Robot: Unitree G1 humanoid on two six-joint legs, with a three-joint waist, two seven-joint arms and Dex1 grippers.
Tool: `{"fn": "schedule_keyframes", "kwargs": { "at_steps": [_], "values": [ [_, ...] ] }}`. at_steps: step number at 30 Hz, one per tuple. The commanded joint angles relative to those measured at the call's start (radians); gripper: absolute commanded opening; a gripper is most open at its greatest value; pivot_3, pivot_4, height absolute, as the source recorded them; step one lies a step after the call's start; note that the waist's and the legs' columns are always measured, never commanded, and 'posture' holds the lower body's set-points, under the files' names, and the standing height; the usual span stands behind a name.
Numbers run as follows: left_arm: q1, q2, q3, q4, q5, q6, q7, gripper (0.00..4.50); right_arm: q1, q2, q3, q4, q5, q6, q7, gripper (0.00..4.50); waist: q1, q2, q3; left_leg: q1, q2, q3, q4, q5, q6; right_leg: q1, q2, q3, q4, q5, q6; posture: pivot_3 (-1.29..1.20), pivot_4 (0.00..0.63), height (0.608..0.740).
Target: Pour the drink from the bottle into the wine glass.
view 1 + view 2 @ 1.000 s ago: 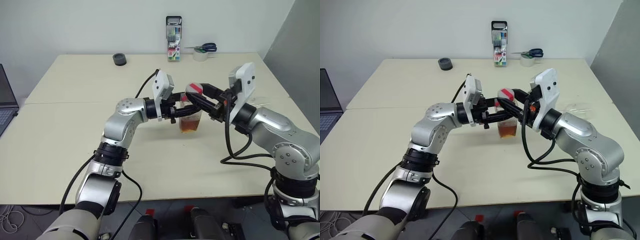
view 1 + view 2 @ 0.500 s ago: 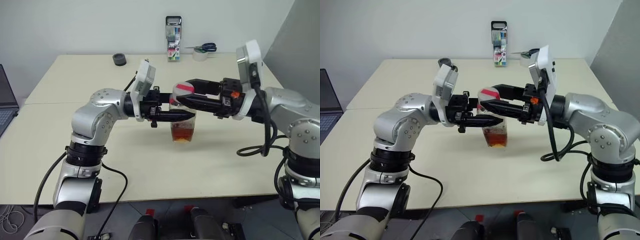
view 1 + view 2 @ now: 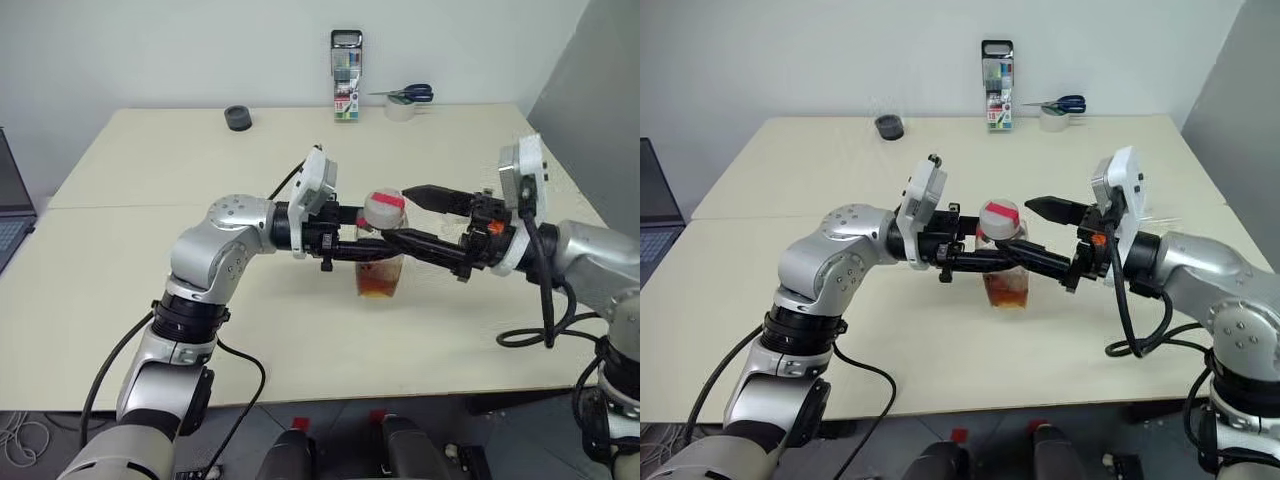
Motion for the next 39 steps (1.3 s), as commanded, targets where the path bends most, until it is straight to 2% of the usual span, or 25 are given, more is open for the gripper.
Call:
{"fn": "schedule_keyframes", "kwargs": {
  "at_steps": [1, 6, 12, 16, 20, 21, 27, 30, 34, 37, 39],
  "values": [
    [-0.012, -0.014, 0.026, -0.041, -0.014, -0.024, 0.031, 2.11, -0.022, 0.054, 0.012, -0.078, -0.014, -0.031, -0.16, 4.45, 0.0, 0.0, 0.0, 0.0, 0.0, 0.0, 0.0, 0.0, 0.0, 0.0, 0.0, 0.0, 0.001, 0.0, 0.0, 0.0, 0.15, 0.74],
    [-0.025, -0.039, 0.02, -0.011, -0.001, -0.049, 0.051, 2.11, -0.051, 0.094, 0.087, -0.109, -0.066, -0.044, -0.262, 4.45, 0.003, 0.0, 0.0, 0.001, -0.001, 0.0, 0.001, 0.002, -0.003, 0.001, 0.001, 0.0, 0.001, 0.0, 0.0, 0.0, 0.15, 0.74],
    [-0.038, -0.045, 0.014, 0.002, 0.004, -0.058, 0.05, 2.11, -0.05, 0.095, 0.104, -0.112, -0.066, -0.043, -0.297, 4.45, 0.004, 0.0, 0.0, 0.0, -0.002, 0.0, 0.001, 0.002, -0.003, 0.001, 0.001, 0.0, 0.0, 0.0, 0.0, 0.0, 0.15, 0.74],
    [-0.038, -0.04, 0.011, 0.009, 0.006, -0.063, 0.046, 2.11, -0.057, 0.095, 0.095, -0.101, -0.056, -0.052, -0.302, 3.55, 0.004, 0.0, 0.0, 0.0, -0.002, 0.0, 0.001, 0.002, -0.003, 0.001, 0.001, 0.0, 0.0, 0.0, 0.0, 0.0, 0.15, 0.74],
    [-0.034, -0.033, 0.012, 0.012, 0.011, -0.064, 0.044, 2.11, -0.061, 0.087, 0.078, -0.095, -0.026, -0.054, -0.302, 2.09, 0.004, 0.0, 0.0, 0.0, -0.002, 0.0, 0.001, 0.0, -0.001, 0.001, 0.001, 0.0, 0.0, 0.0, 0.0, 0.0, 0.15, 0.74],
    [-0.034, -0.033, 0.013, 0.012, 0.012, -0.064, 0.044, 2.11, -0.063, 0.086, 0.074, -0.093, -0.018, -0.055, -0.303, 1.95, 0.004, 0.0, 0.0, 0.0, -0.002, 0.0, 0.001, 0.0, 0.0, 0.001, 0.001, 0.0, 0.0, 0.0, 0.0, 0.0, 0.15, 0.74],
    [-0.03, -0.027, 0.012, 0.007, 0.013, -0.062, 0.042, 2.11, -0.079, 0.092, 0.071, -0.076, 0.022, -0.065, -0.313, 1.95, 0.004, 0.0, 0.0, 0.0, -0.002, 0.0, 0.001, 0.0, 0.0, 0.001, 0.001, 0.0, 0.0, 0.0, 0.0, 0.0, 0.15, 0.74],
    [-0.038, -0.022, 0.006, 0.004, 0.005, -0.056, 0.026, 2.11, -0.103, 0.076, 0.082, -0.039, 0.036, -0.076, -0.246, 1.95, 0.004, 0.0, 0.0, 0.0, -0.002, 0.0, 0.001, 0.0, 0.0, 0.001, 0.001, 0.0, 0.0, 0.0, 0.0, 0.0, 0.15, 0.74],
    [-0.057, -0.02, -0.002, 0.002, -0.014, -0.043, -0.015, 2.11, -0.182, 0.033, 0.104, 0.079, 0.073, -0.076, -0.03, 1.95, 0.003, 0.0, 0.0, 0.0, -0.002, 0.001, 0.001, 0.0, 0.0, 0.001, 0.003, -0.002, 0.0, 0.0, 0.0, 0.0, 0.15, 0.74],
    [-0.072, -0.017, -0.01, 0.005, -0.021, -0.041, -0.05, 2.11, -0.247, 0.003, 0.164, 0.175, 0.038, -0.086, 0.166, 1.95, 0.002, 0.0, 0.0, 0.001, -0.002, 0.001, 0.0, 0.0, 0.001, 0.001, 0.003, -0.003, 0.0, 0.0, 0.0, 0.0, 0.15, 0.74],
    [-0.081, -0.019, -0.009, 0.006, -0.025, -0.034, -0.059, 2.11, -0.276, -0.002, 0.195, 0.223, 0.006, -0.101, 0.242, 1.95, 0.002, 0.0, 0.0, 0.001, -0.002, 0.002, 0.0, 0.0, 0.001, 0.001, 0.003, -0.003, 0.0, 0.0, 0.0, 0.0, 0.15, 0.74]
  ]
}}
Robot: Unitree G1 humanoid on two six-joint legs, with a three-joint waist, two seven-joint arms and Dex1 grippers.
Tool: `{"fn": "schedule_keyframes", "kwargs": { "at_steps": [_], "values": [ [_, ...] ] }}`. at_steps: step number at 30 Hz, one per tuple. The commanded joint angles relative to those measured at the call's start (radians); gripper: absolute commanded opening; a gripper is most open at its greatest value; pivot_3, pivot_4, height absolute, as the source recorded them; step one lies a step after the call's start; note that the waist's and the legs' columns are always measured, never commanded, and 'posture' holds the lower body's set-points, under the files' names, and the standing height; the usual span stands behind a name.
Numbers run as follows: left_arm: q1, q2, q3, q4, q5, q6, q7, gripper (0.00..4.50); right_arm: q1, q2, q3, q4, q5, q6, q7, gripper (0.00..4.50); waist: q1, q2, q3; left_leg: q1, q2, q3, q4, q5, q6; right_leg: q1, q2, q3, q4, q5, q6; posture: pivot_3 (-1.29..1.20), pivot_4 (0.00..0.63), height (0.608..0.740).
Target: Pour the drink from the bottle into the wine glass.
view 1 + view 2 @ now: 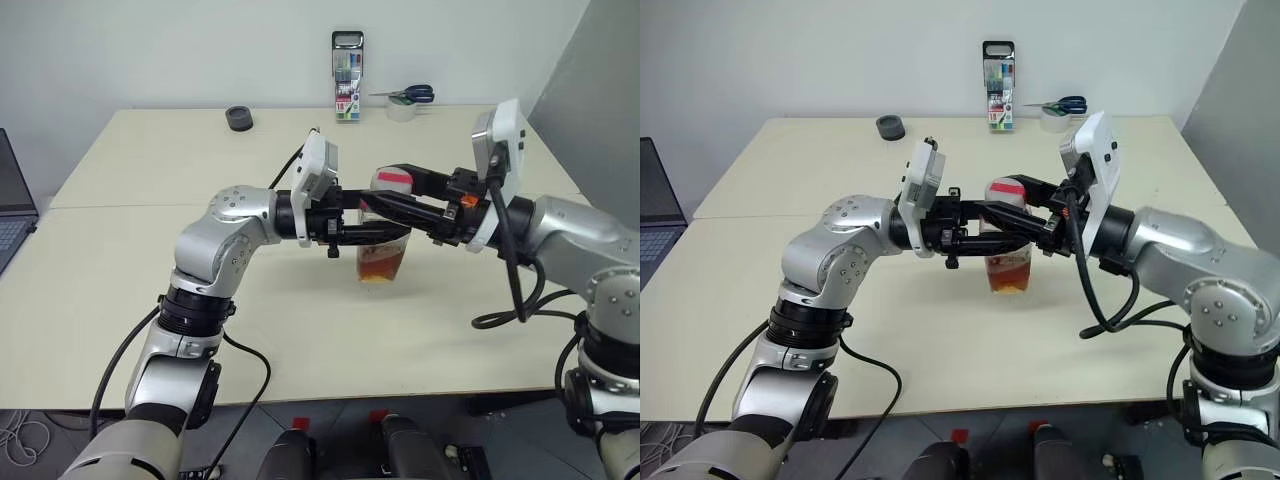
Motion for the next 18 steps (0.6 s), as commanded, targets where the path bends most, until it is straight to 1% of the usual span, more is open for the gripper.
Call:
{"fn": "schedule_keyframes", "kwargs": {
  "at_steps": [1, 3, 6, 7, 8, 12, 13, 15, 18],
  "values": [
    [-0.041, -0.013, -0.029, -0.026, -0.027, 0.001, -0.052, 2.11, -0.065, 0.016, 0.05, 0.049, -0.008, -0.068, 0.174, 1.95, 0.0, 0.0, 0.0, 0.0, 0.0, 0.0, 0.0, 0.0, 0.0, 0.0, 0.0, 0.0, 0.0, 0.0, 0.0, 0.0, 0.15, 0.74],
    [-0.049, -0.016, -0.027, -0.028, -0.028, 0.01, -0.059, 2.11, -0.078, 0.016, 0.062, 0.088, -0.04, -0.08, 0.217, 1.95, 0.0, 0.0, 0.0, 0.0, 0.0, 0.0, 0.0, 0.0, 0.0, 0.0, 0.0, 0.0, 0.0, 0.0, 0.0, 0.0, 0.15, 0.74],
    [-0.054, -0.017, -0.025, -0.02, -0.023, 0.011, -0.06, 2.11, -0.069, 0.005, 0.024, 0.109, -0.042, -0.061, 0.212, 1.95, 0.001, 0.0, 0.0, 0.0, 0.0, -0.001, 0.0, 0.0, 0.0, 0.0, 0.0, 0.0, 0.0, 0.0, 0.0, 0.0, 0.15, 0.74],
    [-0.054, -0.017, -0.023, -0.014, -0.019, 0.009, -0.058, 2.11, -0.055, -0.009, -0.003, 0.103, -0.027, -0.045, 0.202, 2.67, 0.001, 0.0, 0.0, 0.0, 0.0, -0.001, 0.0, 0.0, 0.0, 0.0, -0.001, 0.0, 0.0, 0.0, 0.0, 0.0, 0.15, 0.74],
    [-0.054, -0.018, -0.021, -0.007, -0.014, 0.006, -0.054, 2.11, -0.036, -0.027, -0.026, 0.09, -0.021, -0.036, 0.194, 2.9, 0.003, 0.0, 0.0, -0.001, 0.0, -0.001, 0.0, 0.0, 0.0, 0.0, -0.001, 0.0, 0.0, 0.0, 0.0, 0.0, 0.15, 0.74],
    [-0.048, -0.026, -0.017, 0.018, 0.004, -0.015, -0.039, 2.11, 0.047, -0.085, -0.122, 0.005, 0.028, 0.005, 0.111, 4.35, 0.007, 0.0, 0.0, -0.002, -0.001, -0.003, 0.001, 0.0, -0.001, 0.0, -0.003, 0.001, -0.001, 0.0, 0.0, 0.0, 0.15, 0.74],
    [-0.048, -0.026, -0.018, 0.021, 0.008, -0.02, -0.036, 2.11, 0.063, -0.095, -0.138, -0.017, 0.042, 0.013, 0.091, 4.43, 0.007, 0.0, 0.0, -0.002, -0.001, -0.003, 0.001, 0.0, -0.001, 0.0, -0.003, 0.002, -0.002, 0.0, 0.0, 0.0, 0.15, 0.74],
    [-0.049, -0.027, -0.017, 0.033, 0.018, -0.037, -0.032, 2.11, 0.096, -0.109, -0.171, -0.07, 0.079, 0.025, 0.032, 4.43, 0.006, 0.0, 0.0, -0.002, 0.0, -0.002, 0.0, 0.0, 0.0, 0.0, -0.003, 0.002, -0.001, 0.0, 0.0, 0.0, 0.15, 0.74],
    [-0.055, -0.032, -0.012, 0.06, 0.028, -0.057, -0.028, 2.11, 0.115, -0.092, -0.196, -0.133, 0.118, 0.031, -0.099, 4.43, 0.0, 0.0, 0.0, 0.0, 0.001, -0.001, 0.0, 0.0, 0.0, 0.0, -0.003, 0.002, 0.0, 0.0, 0.0, 0.0, 0.15, 0.74]
  ]
}}
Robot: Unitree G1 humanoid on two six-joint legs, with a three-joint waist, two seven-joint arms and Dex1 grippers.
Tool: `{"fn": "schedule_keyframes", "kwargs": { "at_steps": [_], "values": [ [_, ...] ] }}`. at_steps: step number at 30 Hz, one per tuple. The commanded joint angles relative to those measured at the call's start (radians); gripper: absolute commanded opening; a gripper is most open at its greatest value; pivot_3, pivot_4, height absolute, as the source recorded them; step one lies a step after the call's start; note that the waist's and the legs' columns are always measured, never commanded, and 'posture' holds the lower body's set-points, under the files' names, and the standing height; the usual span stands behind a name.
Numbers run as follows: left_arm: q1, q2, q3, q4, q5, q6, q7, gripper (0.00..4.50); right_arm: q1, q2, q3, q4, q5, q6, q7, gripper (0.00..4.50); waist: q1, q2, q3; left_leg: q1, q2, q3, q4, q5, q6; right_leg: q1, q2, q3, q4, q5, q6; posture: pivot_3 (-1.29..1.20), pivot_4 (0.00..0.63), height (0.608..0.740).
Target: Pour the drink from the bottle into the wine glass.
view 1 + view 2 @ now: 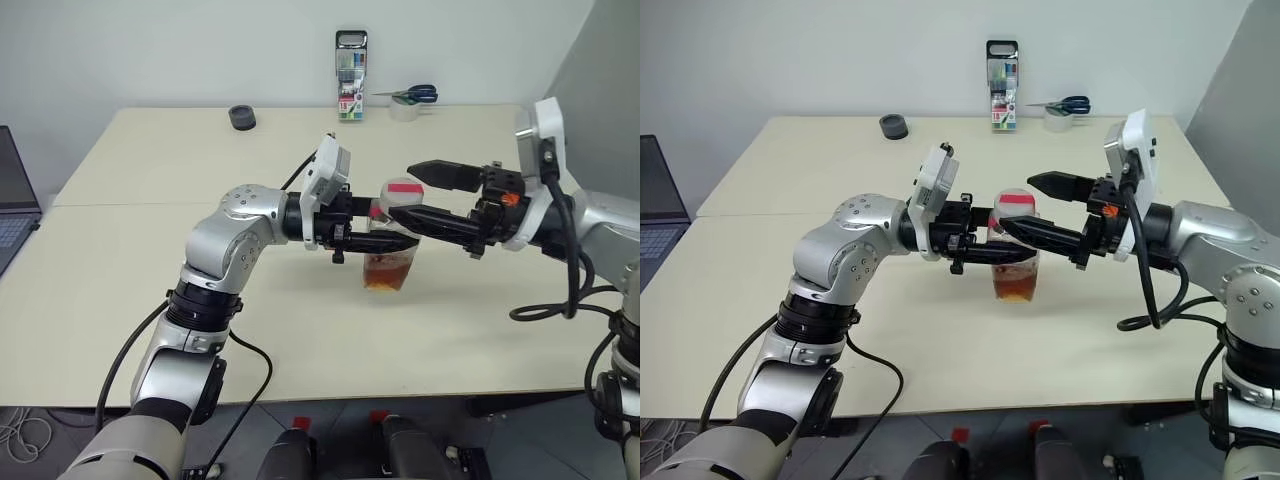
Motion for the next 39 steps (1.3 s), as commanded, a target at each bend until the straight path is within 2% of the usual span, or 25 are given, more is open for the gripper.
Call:
{"fn": "schedule_keyframes", "kwargs": {
  "at_steps": [1, 8, 20, 23, 29, 34, 36, 39],
  "values": [
    [-0.029, -0.008, 0.022, 0.008, 0.005, -0.043, 0.008, 2.11, -0.003, 0.019, -0.04, -0.089, 0.052, -0.004, -0.145, 4.43, -0.002, 0.0, 0.0, 0.0, 0.0, 0.0, 0.0, 0.0, 0.0, 0.0, 0.0, 0.0, 0.0, 0.0, 0.0, 0.0, 0.15, 0.74],
    [-0.038, -0.035, 0.015, 0.035, 0.018, -0.076, 0.01, 2.11, -0.032, 0.104, 0.032, -0.171, 0.024, -0.021, -0.38, 4.43, 0.0, 0.0, 0.0, 0.0, -0.001, 0.0, 0.001, 0.0, -0.001, 0.0, 0.0, 0.0, 0.001, 0.0, 0.0, 0.0, 0.15, 0.74],
    [-0.042, -0.041, 0.016, 0.044, 0.024, -0.084, 0.008, 2.11, 0.031, 0.118, 0.06, -0.192, 0.049, -0.043, -0.428, 4.43, 0.002, 0.0, 0.0, 0.0, -0.001, 0.0, 0.0, 0.0, 0.0, 0.0, 0.001, 0.0, 0.0, 0.0, 0.0, 0.0, 0.15, 0.74],
    [-0.033, -0.037, 0.016, 0.037, 0.025, -0.084, 0.007, 2.11, 0.025, 0.126, 0.053, -0.183, 0.062, -0.057, -0.436, 3.81, 0.002, 0.0, 0.0, 0.0, -0.001, 0.0, 0.001, 0.0, 0.0, 0.0, 0.001, 0.0, 0.0, 0.0, 0.0, 0.0, 0.15, 0.74],
    [-0.024, -0.035, 0.015, 0.032, 0.027, -0.088, 0.01, 2.11, 0.011, 0.127, 0.054, -0.177, 0.085, -0.069, -0.455, 1.9, 0.002, 0.0, 0.0, 0.0, -0.001, 0.0, 0.001, 0.0, 0.0, 0.0, 0.001, 0.0, 0.0, 0.0, 0.0, 0.0, 0.15, 0.74],
    [-0.021, -0.034, 0.014, 0.025, 0.026, -0.088, 0.008, 2.11, 0.008, 0.125, 0.062, -0.178, 0.079, -0.072, -0.443, 1.9, 0.002, 0.0, 0.0, 0.0, -0.001, 0.0, 0.0, 0.0, 0.0, 0.0, 0.002, 0.0, 0.0, 0.0, 0.0, 0.0, 0.15, 0.74],
    [-0.026, -0.031, 0.012, 0.021, 0.021, -0.085, -0.003, 2.11, -0.005, 0.102, 0.067, -0.16, 0.076, -0.074, -0.375, 1.9, 0.002, 0.0, 0.0, 0.0, -0.001, 0.0, 0.001, 0.0, 0.0, 0.0, 0.002, 0.0, 0.0, 0.0, 0.0, 0.0, 0.15, 0.74],
    [-0.036, -0.031, 0.014, 0.026, 0.015, -0.081, -0.016, 2.11, -0.023, 0.038, 0.071, -0.101, 0.084, -0.07, -0.199, 1.9, 0.002, 0.0, 0.0, 0.0, -0.001, 0.0, 0.001, 0.0, 0.0, 0.0, 0.002, -0.001, 0.0, 0.0, 0.0, 0.0, 0.15, 0.74]
  ]
}}
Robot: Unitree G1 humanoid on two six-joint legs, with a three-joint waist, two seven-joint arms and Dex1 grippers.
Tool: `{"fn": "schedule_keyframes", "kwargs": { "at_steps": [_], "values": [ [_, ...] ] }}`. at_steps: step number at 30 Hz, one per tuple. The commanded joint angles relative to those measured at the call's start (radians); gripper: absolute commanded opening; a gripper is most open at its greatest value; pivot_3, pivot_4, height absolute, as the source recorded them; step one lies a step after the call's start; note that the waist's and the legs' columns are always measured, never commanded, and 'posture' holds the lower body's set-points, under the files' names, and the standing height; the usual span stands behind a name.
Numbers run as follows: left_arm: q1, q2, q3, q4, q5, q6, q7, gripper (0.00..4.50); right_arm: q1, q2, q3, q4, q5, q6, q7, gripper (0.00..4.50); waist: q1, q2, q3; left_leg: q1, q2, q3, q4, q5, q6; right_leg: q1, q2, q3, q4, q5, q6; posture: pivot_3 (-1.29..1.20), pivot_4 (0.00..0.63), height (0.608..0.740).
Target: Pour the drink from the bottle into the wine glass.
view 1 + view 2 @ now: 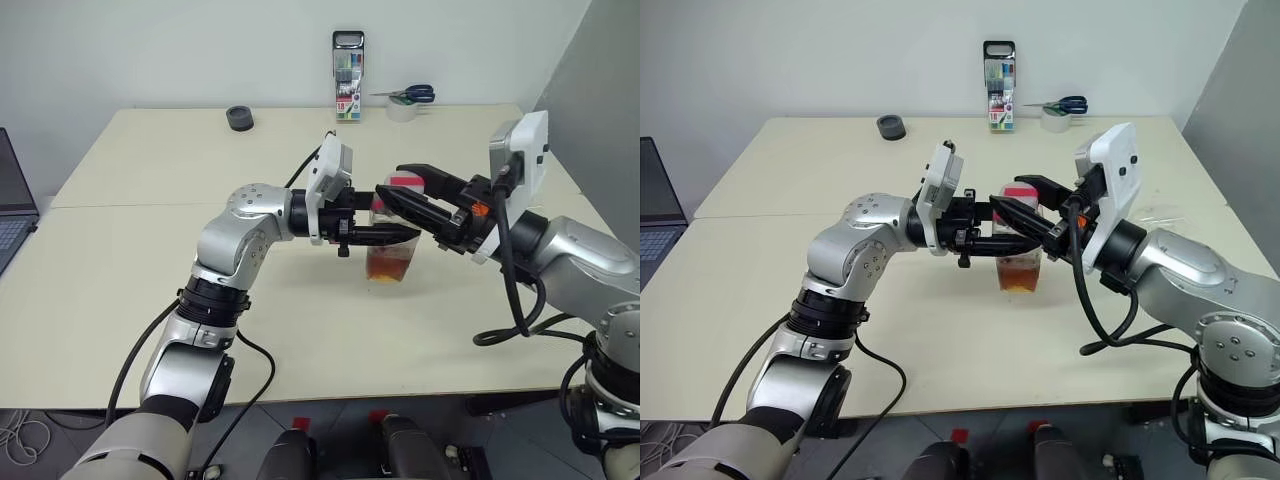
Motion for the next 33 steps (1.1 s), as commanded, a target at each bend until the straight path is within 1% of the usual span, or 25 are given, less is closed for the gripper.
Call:
{"fn": "schedule_keyframes", "kwargs": {
  "at_steps": [1, 2, 4, 7, 10, 11, 12, 14, 16, 17, 19, 22, 26, 29, 33],
  "values": [
    [-0.023, 0.003, 0.013, -0.036, -0.021, -0.013, -0.021, 2.11, -0.037, -0.082, 0.002, 0.053, 0.02, -0.031, 0.256, 1.9, 0.0, 0.0, 0.0, 0.0, 0.0, 0.0, 0.0, 0.0, 0.0, 0.0, 0.0, 0.0, 0.0, 0.0, 0.0, 0.0, 0.15, 0.74],
    [-0.026, 0.004, 0.013, -0.036, -0.025, -0.008, -0.03, 2.11, -0.044, -0.133, 0.033, 0.096, -0.019, -0.045, 0.389, 1.9, 0.0, 0.0, 0.0, 0.0, 0.0, 0.0, 0.0, 0.0, 0.0, 0.0, 0.0, 0.0, 0.0, 0.0, 0.0, 0.0, 0.15, 0.74],
    [-0.029, 0.006, 0.009, -0.041, -0.031, 0.001, -0.047, 2.11, -0.078, -0.186, 0.095, 0.193, -0.095, -0.083, 0.561, 1.9, 0.0, 0.0, 0.0, 0.0, -0.001, 0.003, 0.0, 0.0, 0.0, 0.001, 0.0, -0.002, -0.001, 0.0, 0.0, 0.0, 0.15, 0.74],
    [-0.031, -0.002, 0.005, -0.057, -0.036, 0.013, -0.05, 2.11, -0.184, -0.143, 0.146, 0.344, -0.155, -0.117, 0.634, 1.9, -0.007, 0.0, 0.0, 0.002, 0.0, 0.006, 0.0, 0.0, 0.001, 0.002, 0.001, -0.002, 0.0, 0.0, 0.0, 0.0, 0.15, 0.74],
    [-0.036, -0.006, 0.008, -0.06, -0.036, 0.023, -0.047, 2.11, -0.228, -0.113, 0.149, 0.394, -0.192, -0.129, 0.662, 1.9, -0.008, 0.0, 0.0, 0.002, 0.003, 0.006, 0.0, 0.0, 0.001, 0.001, 0.002, -0.001, 0.001, 0.0, 0.0, 0.0, 0.15, 0.74],
    [-0.037, -0.007, 0.01, -0.06, -0.035, 0.024, -0.046, 2.11, -0.227, -0.111, 0.136, 0.395, -0.186, -0.118, 0.66, 2.61, -0.004, 0.0, 0.0, 0.002, 0.003, 0.005, 0.0, 0.0, 0.001, 0.0, 0.002, -0.001, 0.001, 0.0, 0.0, 0.0, 0.15, 0.74],
    [-0.037, -0.006, 0.012, -0.059, -0.033, 0.025, -0.046, 2.11, -0.213, -0.118, 0.117, 0.383, -0.18, -0.108, 0.657, 2.78, -0.002, 0.001, 0.0, 0.001, 0.002, 0.004, 0.0, 0.0, 0.001, 0.0, 0.001, -0.001, 0.0, 0.0, 0.0, 0.0, 0.15, 0.74],
    [-0.035, -0.003, 0.015, -0.059, -0.031, 0.028, -0.044, 2.11, -0.173, -0.139, 0.08, 0.347, -0.165, -0.087, 0.644, 3.47, 0.005, 0.0, 0.0, 0.0, 0.001, 0.003, 0.0, 0.0, 0.0, 0.0, 0.0, -0.001, 0.0, 0.0, 0.0, 0.0, 0.15, 0.74],
    [-0.033, 0.0, 0.017, -0.059, -0.029, 0.029, -0.042, 2.11, -0.123, -0.163, 0.023, 0.296, -0.142, -0.058, 0.605, 4.13, 0.012, 0.0, 0.0, -0.002, 0.0, 0.001, 0.001, 0.0, 0.0, 0.0, -0.001, -0.001, -0.002, 0.0, 0.0, 0.0, 0.15, 0.74],
    [-0.031, -0.001, 0.02, -0.058, -0.029, 0.03, -0.037, 2.11, -0.101, -0.168, -0.018, 0.27, -0.11, -0.033, 0.56, 4.49, 0.013, 0.0, 0.001, -0.003, -0.001, 0.0, 0.001, 0.0, 0.0, 0.0, -0.002, -0.001, -0.003, 0.0, 0.0, 0.0, 0.15, 0.74],
    [-0.031, -0.002, 0.025, -0.057, -0.031, 0.033, -0.03, 2.11, -0.071, -0.176, -0.079, 0.221, -0.043, 0.007, 0.487, 4.49, 0.014, 0.0, 0.001, -0.003, -0.001, 0.001, 0.001, 0.0, -0.001, 0.0, -0.003, 0.0, -0.003, 0.0, 0.0, 0.0, 0.15, 0.74],
    [-0.034, -0.005, 0.026, -0.052, -0.031, 0.03, -0.023, 2.11, -0.041, -0.173, -0.138, 0.142, 0.061, 0.042, 0.354, 4.49, 0.015, 0.0, 0.001, -0.002, 0.0, 0.001, 0.001, 0.0, -0.001, 0.0, -0.004, 0.001, -0.003, 0.0, 0.0, 0.0, 0.15, 0.74],
    [-0.037, -0.012, 0.026, -0.043, -0.028, 0.024, -0.017, 2.11, -0.032, -0.131, -0.139, 0.06, 0.13, 0.024, 0.167, 4.49, 0.004, 0.0, 0.001, 0.0, 0.001, 0.002, 0.0, 0.0, 0.0, 0.0, -0.003, 0.001, -0.001, 0.0, 0.0, 0.0, 0.15, 0.74],
    [-0.039, -0.017, 0.026, -0.039, -0.025, 0.019, -0.013, 2.11, -0.036, -0.09, -0.113, 0.011, 0.138, -0.001, 0.062, 4.49, 0.002, 0.0, 0.001, 0.0, 0.001, 0.002, 0.0, 0.0, 0.001, 0.0, -0.003, 0.001, 0.0, 0.0, 0.0, 0.0, 0.15, 0.74],
    [-0.042, -0.021, 0.025, -0.035, -0.023, 0.015, -0.012, 2.11, -0.039, -0.043, -0.046, -0.024, 0.05, -0.037, -0.013, 4.49, 0.002, 0.0, 0.001, 0.0, 0.001, 0.002, 0.001, 0.0, 0.0, 0.0, -0.002, 0.001, 0.0, 0.0, 0.0, 0.0, 0.15, 0.74]
  ]
}}
